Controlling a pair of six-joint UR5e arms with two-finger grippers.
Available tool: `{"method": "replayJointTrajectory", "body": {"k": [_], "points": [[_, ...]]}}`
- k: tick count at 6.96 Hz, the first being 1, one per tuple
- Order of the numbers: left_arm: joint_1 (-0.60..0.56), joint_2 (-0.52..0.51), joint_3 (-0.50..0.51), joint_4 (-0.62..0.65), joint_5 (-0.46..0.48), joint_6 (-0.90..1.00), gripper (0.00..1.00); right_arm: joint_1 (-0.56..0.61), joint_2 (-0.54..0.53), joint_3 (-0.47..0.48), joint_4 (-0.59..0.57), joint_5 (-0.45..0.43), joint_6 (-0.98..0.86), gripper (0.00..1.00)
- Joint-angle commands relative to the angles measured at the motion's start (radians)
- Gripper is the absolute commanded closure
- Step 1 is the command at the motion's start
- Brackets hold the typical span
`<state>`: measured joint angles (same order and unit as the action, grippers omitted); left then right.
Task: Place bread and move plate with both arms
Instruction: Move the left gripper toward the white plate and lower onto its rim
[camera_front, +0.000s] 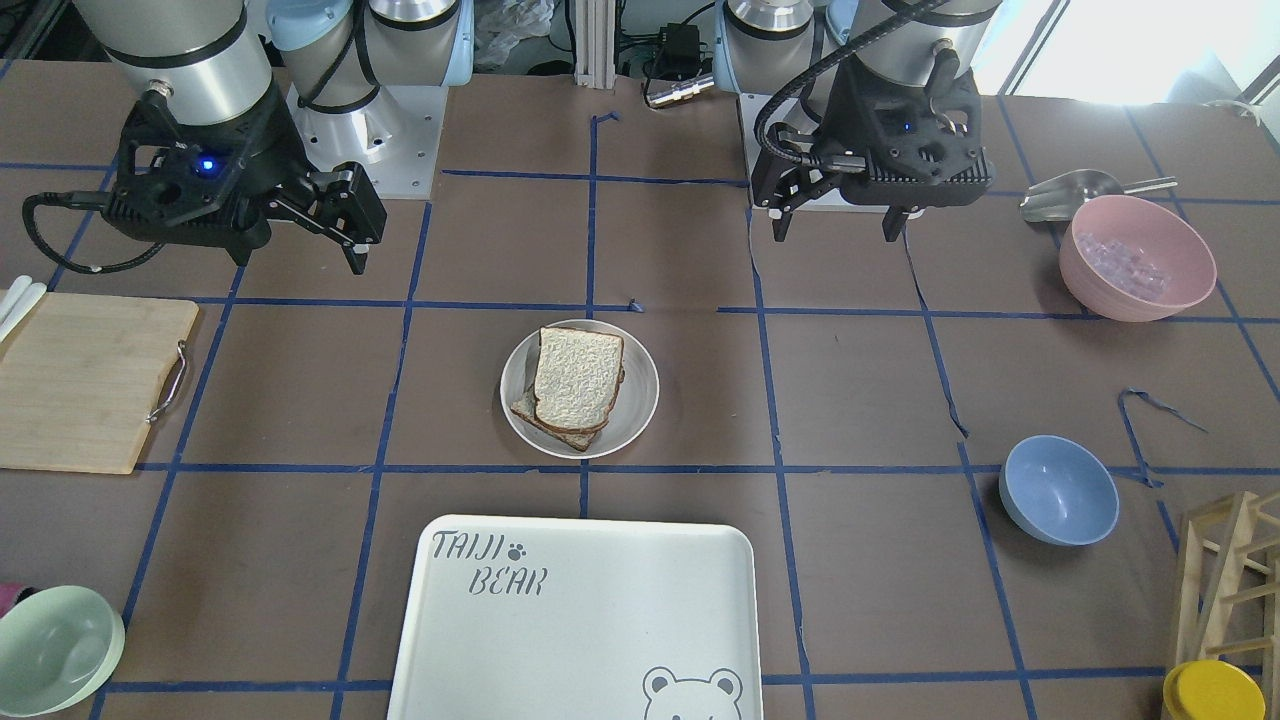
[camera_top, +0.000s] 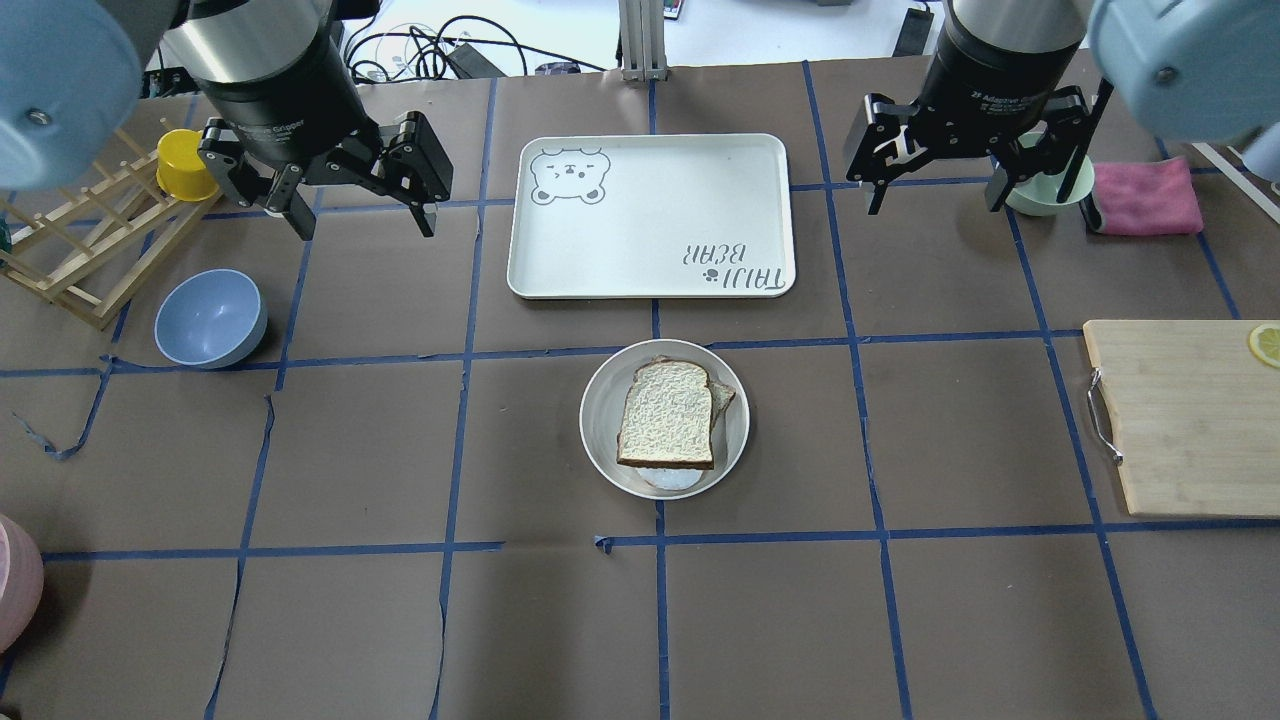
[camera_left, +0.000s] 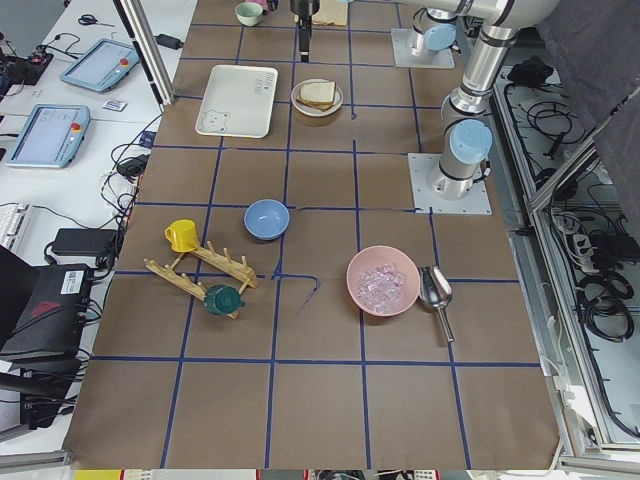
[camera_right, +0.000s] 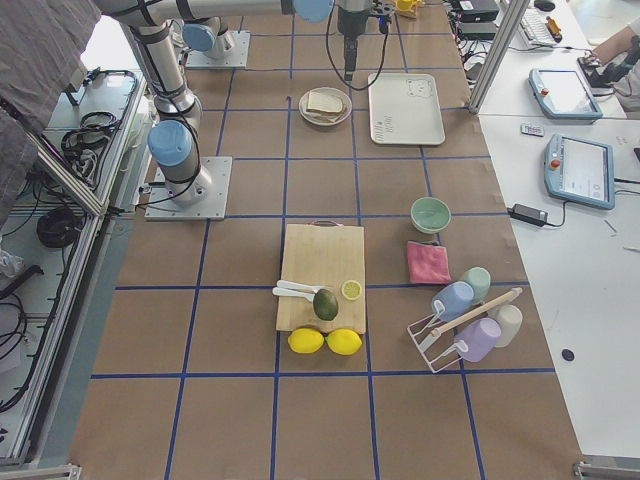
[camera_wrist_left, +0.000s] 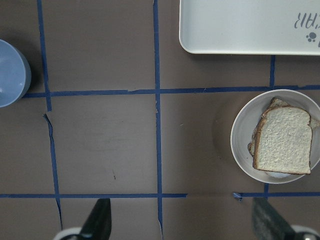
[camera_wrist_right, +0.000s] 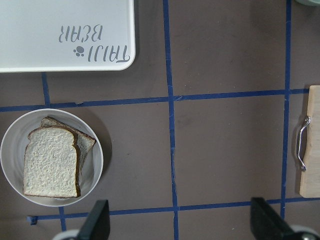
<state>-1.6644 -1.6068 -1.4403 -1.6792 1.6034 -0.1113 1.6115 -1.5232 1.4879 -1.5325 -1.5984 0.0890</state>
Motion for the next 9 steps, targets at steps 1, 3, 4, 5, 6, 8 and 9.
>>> {"method": "replayJointTrajectory", "body": {"k": [1, 3, 4, 5, 6, 8, 9], "points": [[-0.002, -0.015, 0.023, 0.001, -0.011, -0.025, 0.00, 0.001, 0.000, 0.000, 0.000, 0.000, 0.000, 0.00], [-0.006, -0.019, 0.015, 0.010, -0.014, -0.077, 0.00, -0.001, 0.000, 0.000, 0.000, 0.000, -0.002, 0.00], [-0.018, -0.028, 0.014, 0.010, -0.022, -0.176, 0.00, 0.001, 0.000, 0.000, 0.000, 0.000, 0.000, 0.00], [-0.044, -0.045, -0.003, 0.013, -0.073, -0.238, 0.00, -0.001, 0.000, 0.000, 0.000, 0.000, 0.000, 0.00], [-0.072, -0.060, -0.040, 0.041, -0.126, -0.305, 0.00, -0.001, 0.000, 0.000, 0.000, 0.000, 0.000, 0.00], [-0.126, -0.074, -0.183, 0.247, -0.186, -0.346, 0.00, -0.001, 0.000, 0.000, 0.000, 0.000, 0.000, 0.00], [-0.132, -0.088, -0.272, 0.336, -0.250, -0.346, 0.00, -0.001, 0.000, 0.000, 0.000, 0.000, 0.000, 0.00]]}}
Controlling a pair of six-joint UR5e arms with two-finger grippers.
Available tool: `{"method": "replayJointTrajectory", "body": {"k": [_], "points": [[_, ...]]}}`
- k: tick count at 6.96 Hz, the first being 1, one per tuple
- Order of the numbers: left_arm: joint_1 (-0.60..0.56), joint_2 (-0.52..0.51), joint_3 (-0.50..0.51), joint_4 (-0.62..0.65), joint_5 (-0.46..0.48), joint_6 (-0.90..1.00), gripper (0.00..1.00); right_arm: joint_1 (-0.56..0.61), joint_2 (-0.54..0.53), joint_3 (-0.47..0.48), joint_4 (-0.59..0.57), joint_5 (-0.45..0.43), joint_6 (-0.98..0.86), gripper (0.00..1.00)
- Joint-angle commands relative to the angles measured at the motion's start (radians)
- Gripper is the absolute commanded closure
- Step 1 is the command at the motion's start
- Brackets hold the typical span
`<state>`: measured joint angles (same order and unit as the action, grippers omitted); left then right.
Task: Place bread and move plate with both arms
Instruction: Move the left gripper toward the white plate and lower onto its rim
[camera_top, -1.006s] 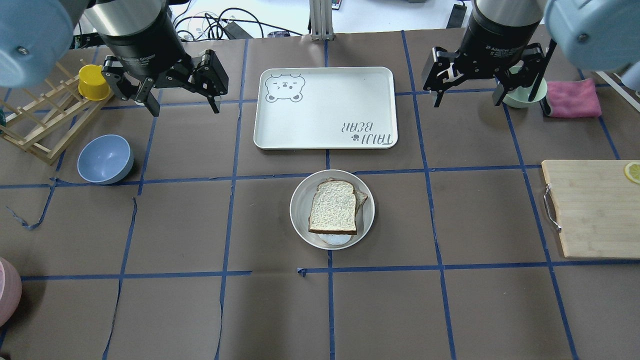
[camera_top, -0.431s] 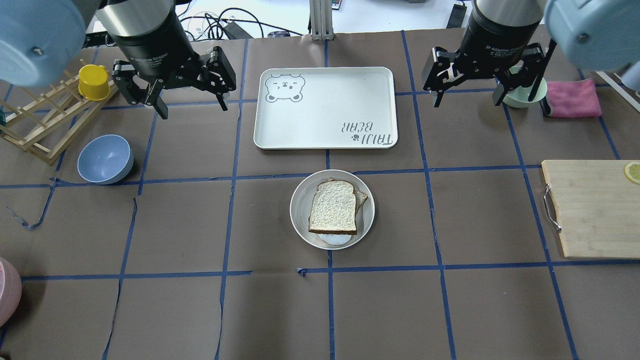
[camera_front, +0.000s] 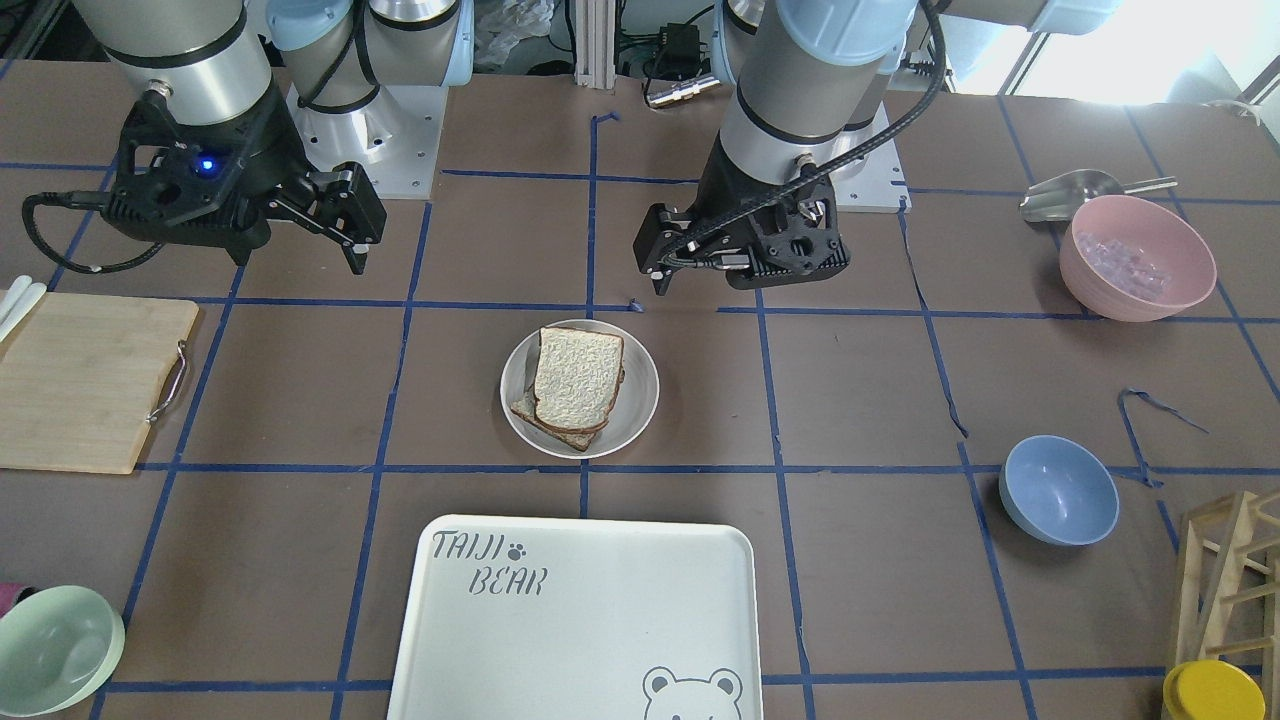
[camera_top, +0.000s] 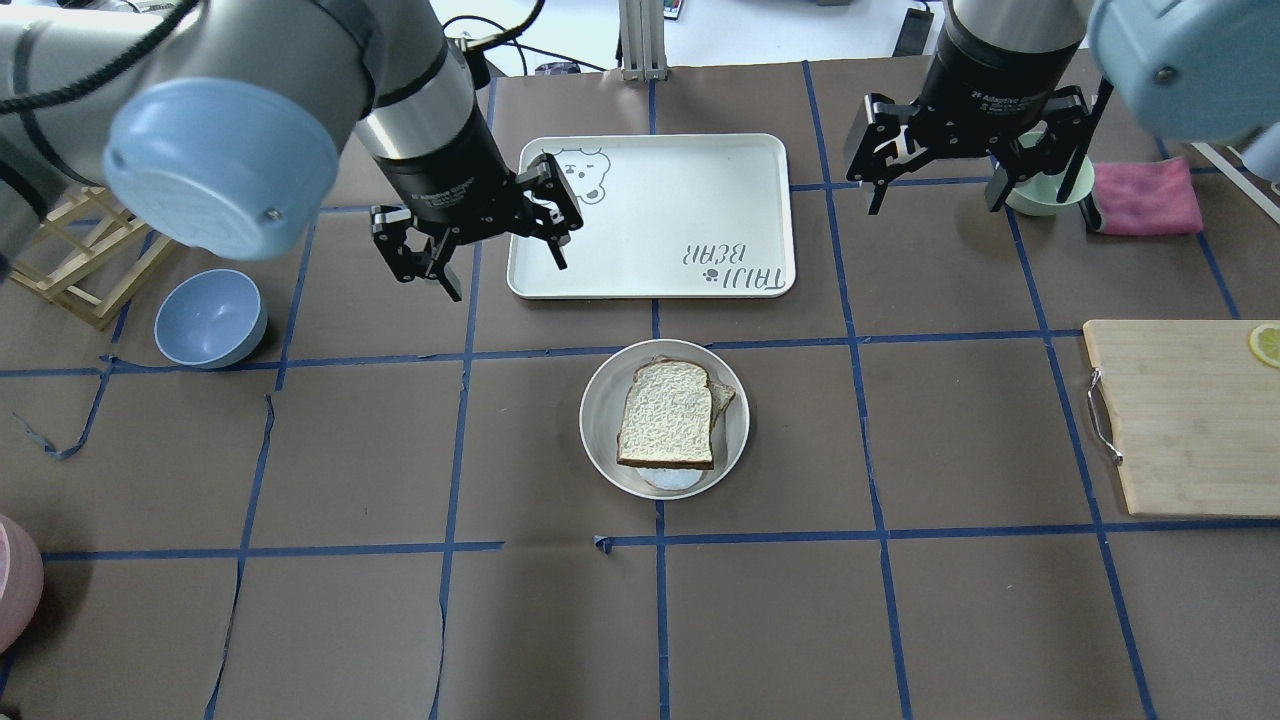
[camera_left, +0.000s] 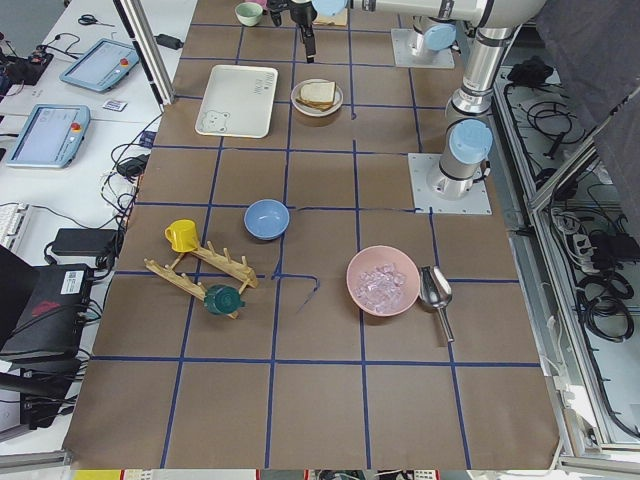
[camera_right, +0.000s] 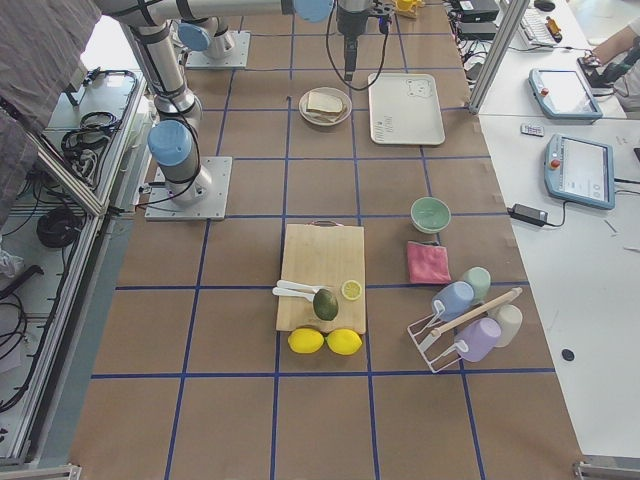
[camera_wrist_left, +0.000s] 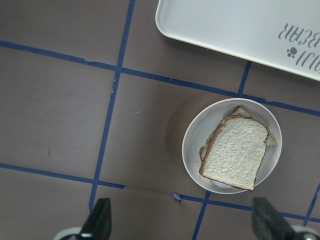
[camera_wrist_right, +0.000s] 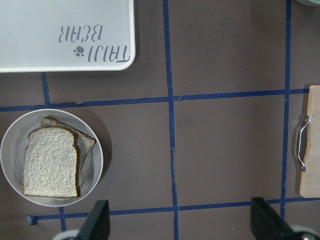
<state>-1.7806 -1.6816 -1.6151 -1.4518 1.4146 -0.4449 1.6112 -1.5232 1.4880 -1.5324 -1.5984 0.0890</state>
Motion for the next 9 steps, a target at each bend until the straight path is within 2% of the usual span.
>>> {"method": "replayJointTrajectory", "body": {"k": [1, 3, 4, 6, 8, 9], "points": [[-0.022, -0.026, -0.188, 0.213, -0.098, -0.009, 0.00, 0.000, 0.000, 0.000, 0.000, 0.002, 0.000, 0.00], [-0.026, -0.085, -0.300, 0.379, -0.127, 0.014, 0.00, 0.000, 0.000, 0.000, 0.000, 0.000, 0.000, 0.00], [-0.037, -0.125, -0.328, 0.430, -0.205, 0.023, 0.03, 0.001, 0.000, 0.000, 0.000, 0.000, 0.000, 0.00], [-0.040, -0.184, -0.339, 0.530, -0.203, 0.047, 0.04, 0.000, 0.000, 0.000, 0.000, 0.000, 0.000, 0.00], [-0.027, -0.193, -0.353, 0.531, -0.152, 0.159, 0.07, 0.000, 0.000, 0.000, 0.000, 0.000, 0.000, 0.00], [-0.020, -0.201, -0.350, 0.533, -0.009, 0.167, 0.08, 0.000, 0.000, 0.000, 0.000, 0.000, 0.000, 0.00]]}}
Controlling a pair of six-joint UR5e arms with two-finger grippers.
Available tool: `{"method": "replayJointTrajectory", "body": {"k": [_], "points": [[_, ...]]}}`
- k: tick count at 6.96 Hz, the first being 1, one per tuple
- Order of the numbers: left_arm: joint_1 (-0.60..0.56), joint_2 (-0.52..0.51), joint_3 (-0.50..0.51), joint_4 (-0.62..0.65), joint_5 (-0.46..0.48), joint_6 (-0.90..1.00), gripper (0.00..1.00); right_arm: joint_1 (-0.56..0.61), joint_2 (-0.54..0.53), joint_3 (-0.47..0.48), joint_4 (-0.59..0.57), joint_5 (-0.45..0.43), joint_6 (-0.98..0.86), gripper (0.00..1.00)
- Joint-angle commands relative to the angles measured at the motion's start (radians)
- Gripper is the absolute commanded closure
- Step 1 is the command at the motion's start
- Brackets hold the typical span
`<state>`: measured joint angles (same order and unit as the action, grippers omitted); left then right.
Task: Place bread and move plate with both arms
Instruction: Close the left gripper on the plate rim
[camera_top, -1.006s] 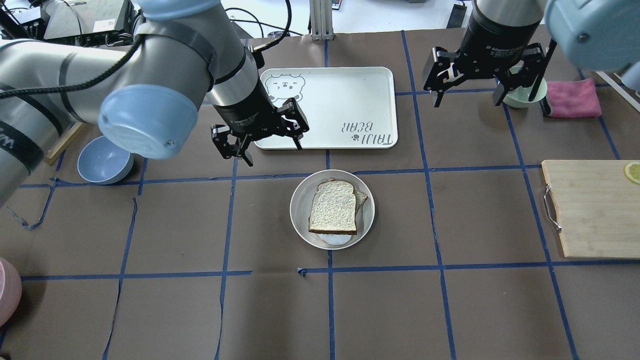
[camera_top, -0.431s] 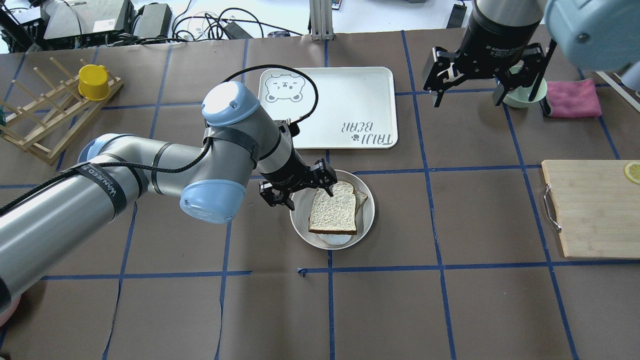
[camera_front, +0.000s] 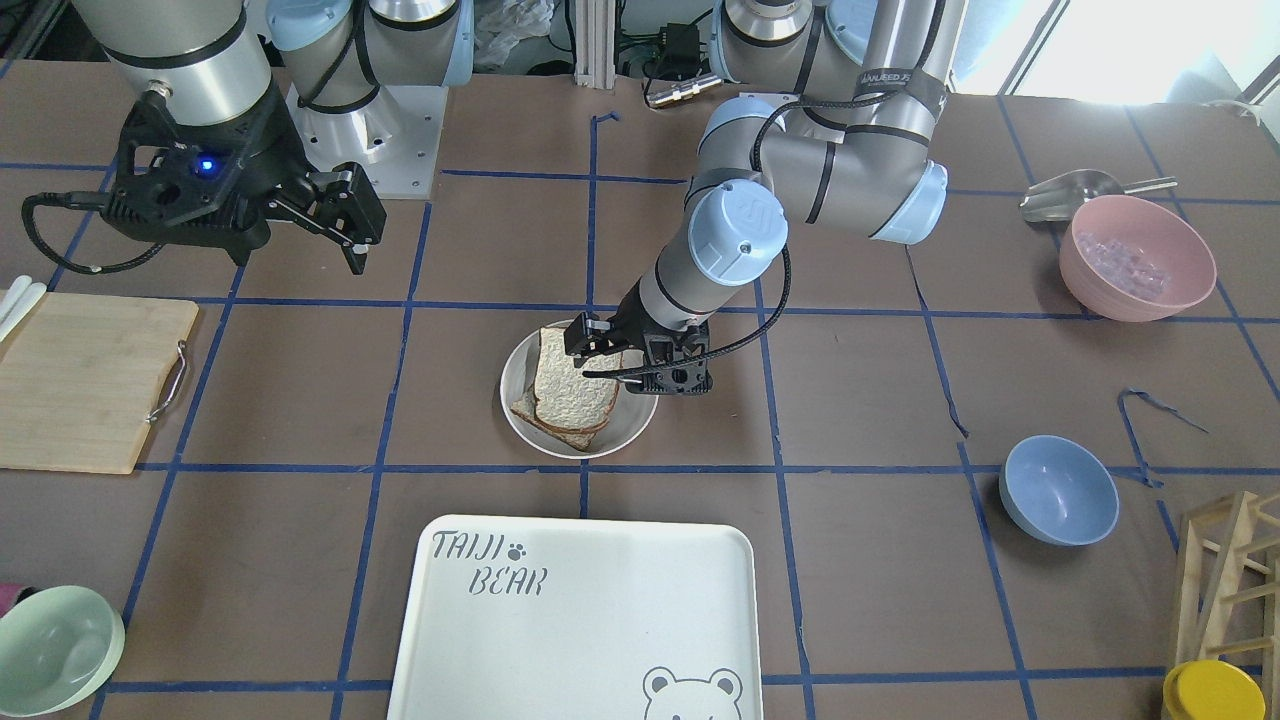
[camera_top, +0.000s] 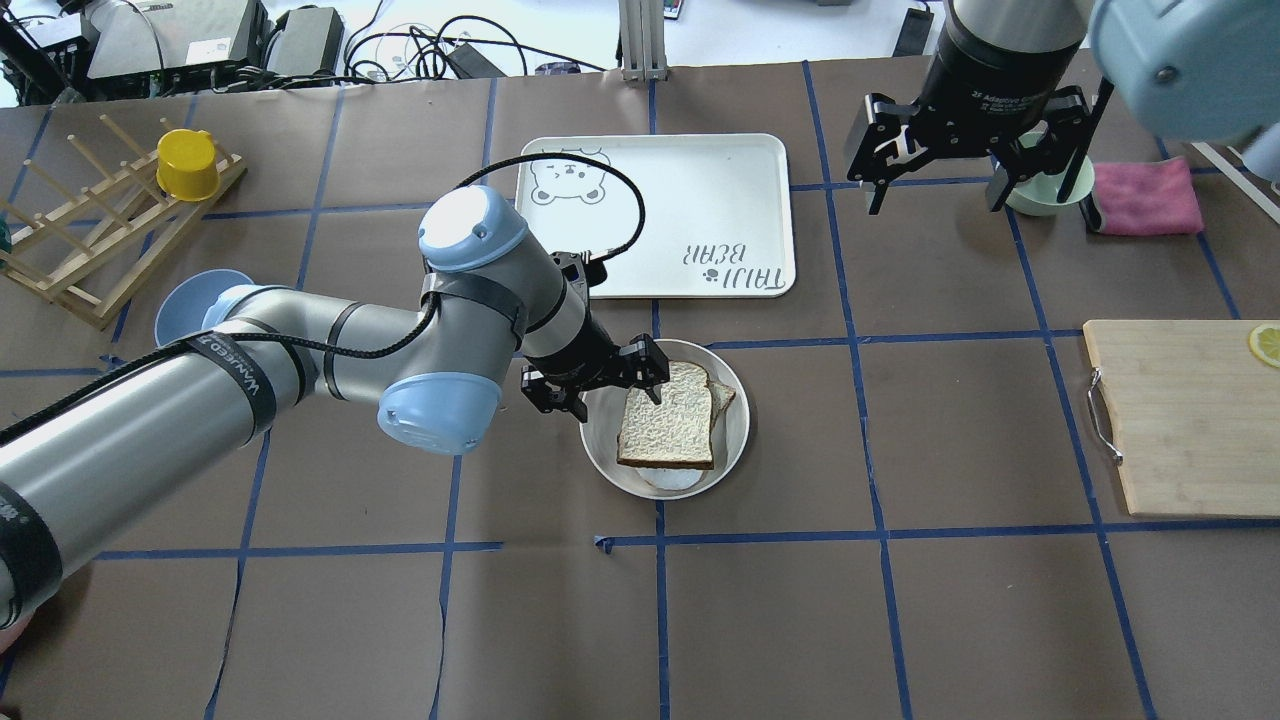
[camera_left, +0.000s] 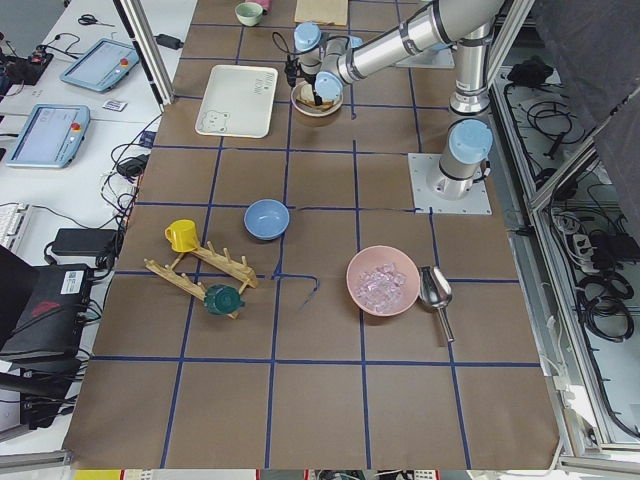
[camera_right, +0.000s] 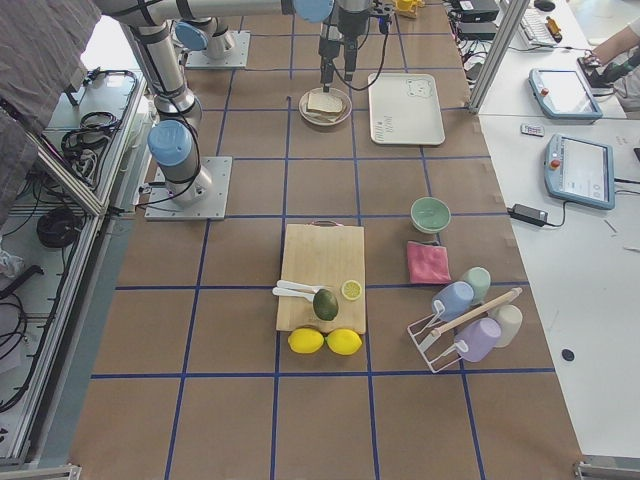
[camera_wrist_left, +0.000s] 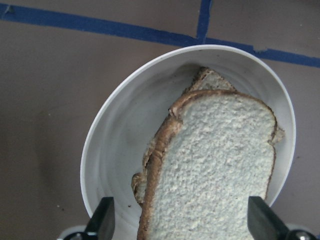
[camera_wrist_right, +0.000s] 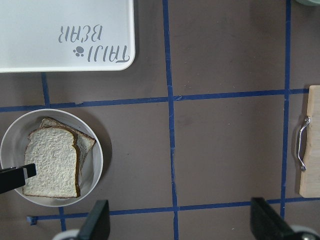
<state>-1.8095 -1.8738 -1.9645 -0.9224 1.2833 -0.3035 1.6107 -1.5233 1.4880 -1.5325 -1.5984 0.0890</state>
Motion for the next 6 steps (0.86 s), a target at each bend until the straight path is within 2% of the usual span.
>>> {"method": "replayJointTrajectory", "body": {"k": [1, 3, 4, 6], "points": [[0.012, -0.008, -0.001, 0.007, 0.164, 0.027, 0.08, 0.000, 0.000, 0.002, 0.000, 0.000, 0.000, 0.00], [0.013, -0.034, -0.002, 0.013, 0.165, 0.015, 0.21, 0.001, 0.000, 0.000, 0.000, 0.000, 0.000, 0.00], [0.013, -0.048, -0.005, 0.011, 0.160, 0.015, 0.35, 0.000, 0.000, 0.000, 0.000, 0.002, 0.000, 0.00], [0.012, -0.071, -0.010, 0.013, 0.156, 0.017, 0.69, 0.000, 0.000, 0.000, 0.000, 0.002, 0.000, 0.00]]}}
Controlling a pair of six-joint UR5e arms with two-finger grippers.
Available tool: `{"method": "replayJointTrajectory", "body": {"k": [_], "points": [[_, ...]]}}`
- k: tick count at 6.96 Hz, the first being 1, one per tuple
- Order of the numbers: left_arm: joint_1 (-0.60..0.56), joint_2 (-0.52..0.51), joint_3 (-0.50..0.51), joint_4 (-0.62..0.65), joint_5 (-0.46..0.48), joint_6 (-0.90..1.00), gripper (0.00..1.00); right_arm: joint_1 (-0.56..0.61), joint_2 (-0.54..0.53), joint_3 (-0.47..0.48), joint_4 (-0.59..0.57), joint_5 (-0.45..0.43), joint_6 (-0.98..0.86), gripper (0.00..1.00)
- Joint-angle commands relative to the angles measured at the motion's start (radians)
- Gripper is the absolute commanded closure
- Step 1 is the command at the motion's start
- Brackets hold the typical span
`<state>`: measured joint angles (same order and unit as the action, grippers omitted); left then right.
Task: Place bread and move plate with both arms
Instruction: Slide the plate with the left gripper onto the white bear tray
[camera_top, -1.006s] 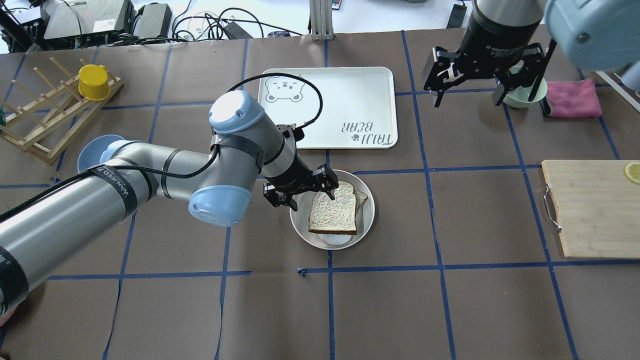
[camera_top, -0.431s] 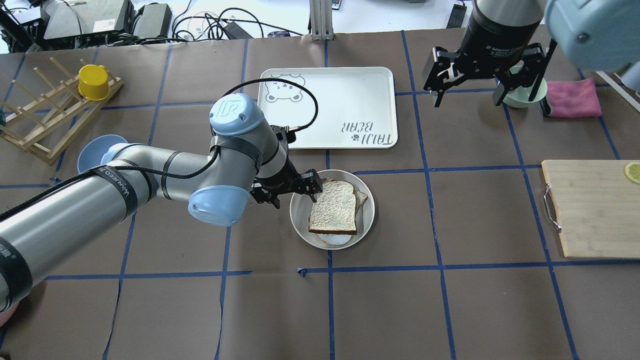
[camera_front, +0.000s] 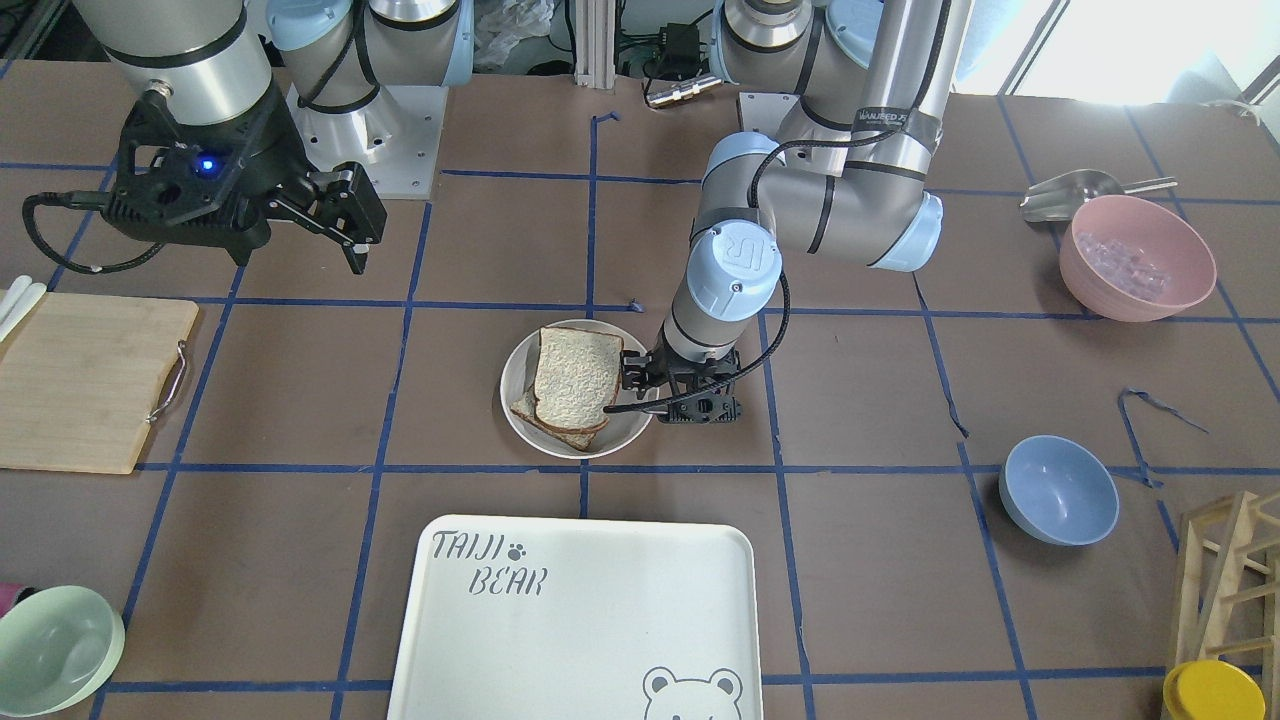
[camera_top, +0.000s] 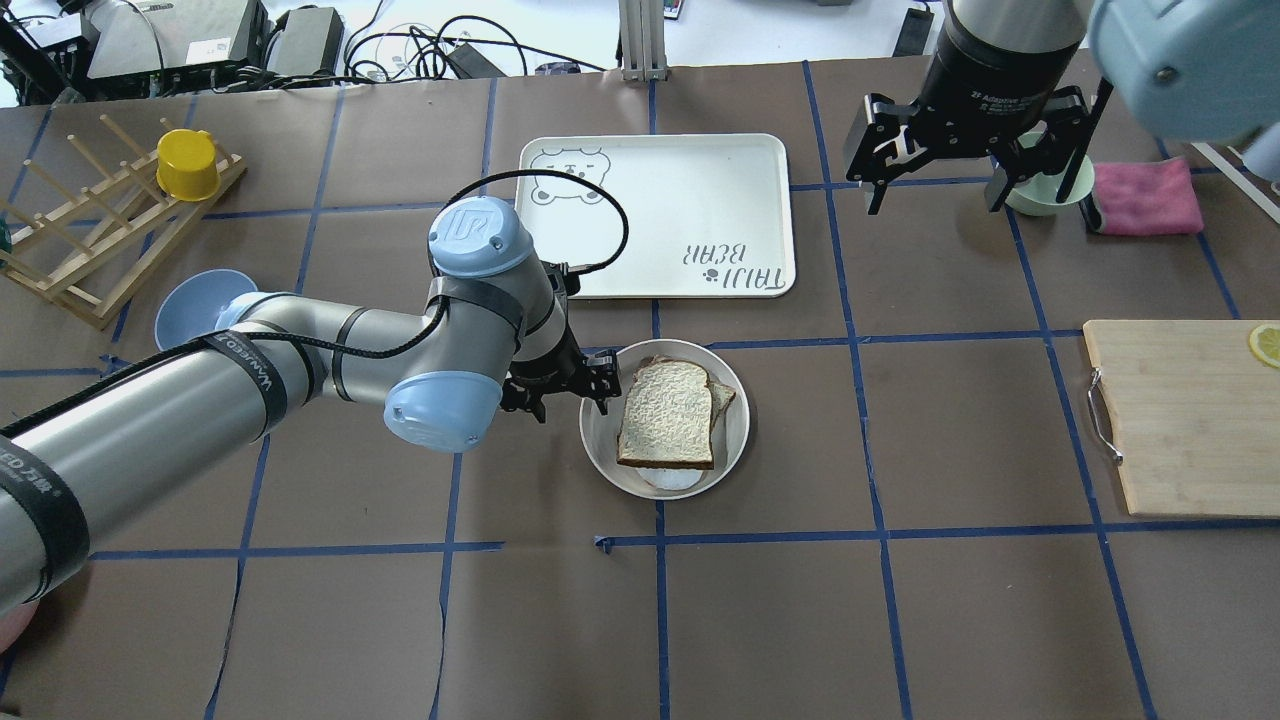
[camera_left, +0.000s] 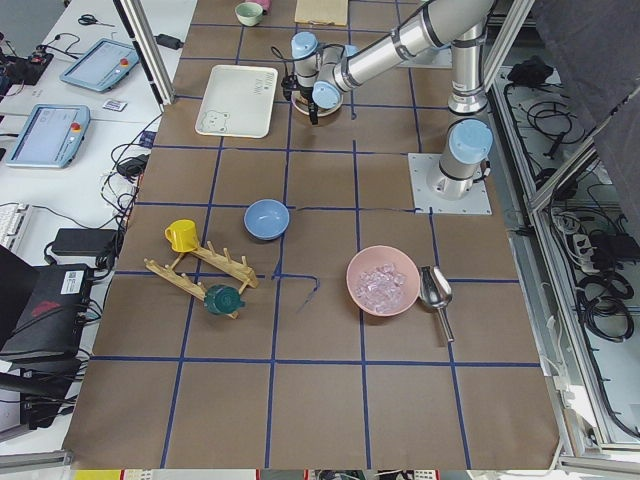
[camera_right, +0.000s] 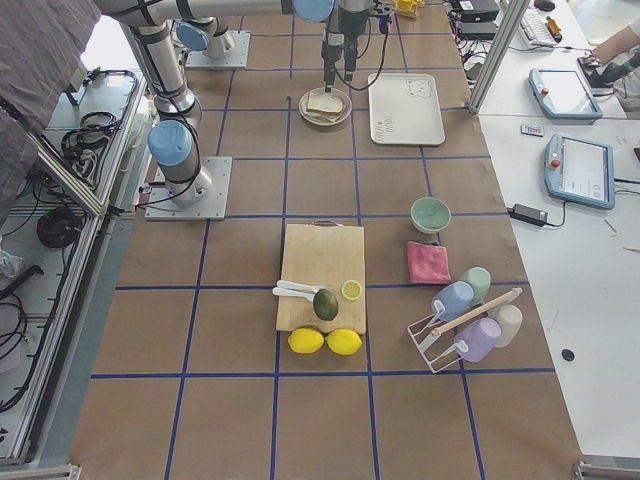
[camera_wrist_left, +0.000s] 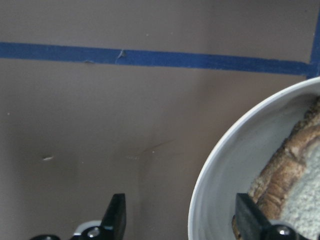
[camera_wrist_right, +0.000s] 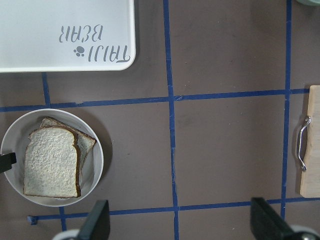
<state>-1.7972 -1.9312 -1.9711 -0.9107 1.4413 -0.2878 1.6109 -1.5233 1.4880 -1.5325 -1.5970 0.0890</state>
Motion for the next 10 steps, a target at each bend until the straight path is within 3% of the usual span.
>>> {"method": "replayJointTrajectory", "body": {"k": [1, 2, 4, 7, 10], "points": [[-0.001, -0.014, -0.003, 0.003, -0.002, 0.005, 0.91, 0.000, 0.000, 0.000, 0.000, -0.001, 0.000, 0.00], [-0.001, -0.012, -0.002, 0.006, -0.004, 0.007, 1.00, 0.000, 0.000, 0.000, 0.000, -0.001, 0.000, 0.00], [-0.001, -0.002, 0.006, 0.006, -0.005, 0.010, 1.00, 0.000, 0.000, 0.000, 0.000, -0.001, 0.000, 0.00], [0.012, 0.049, 0.011, 0.051, -0.079, -0.010, 1.00, 0.000, 0.000, 0.000, 0.000, -0.001, 0.000, 0.00], [0.108, 0.037, 0.064, 0.069, -0.236, -0.045, 1.00, 0.000, 0.000, 0.000, 0.000, -0.001, 0.000, 0.00]]}}
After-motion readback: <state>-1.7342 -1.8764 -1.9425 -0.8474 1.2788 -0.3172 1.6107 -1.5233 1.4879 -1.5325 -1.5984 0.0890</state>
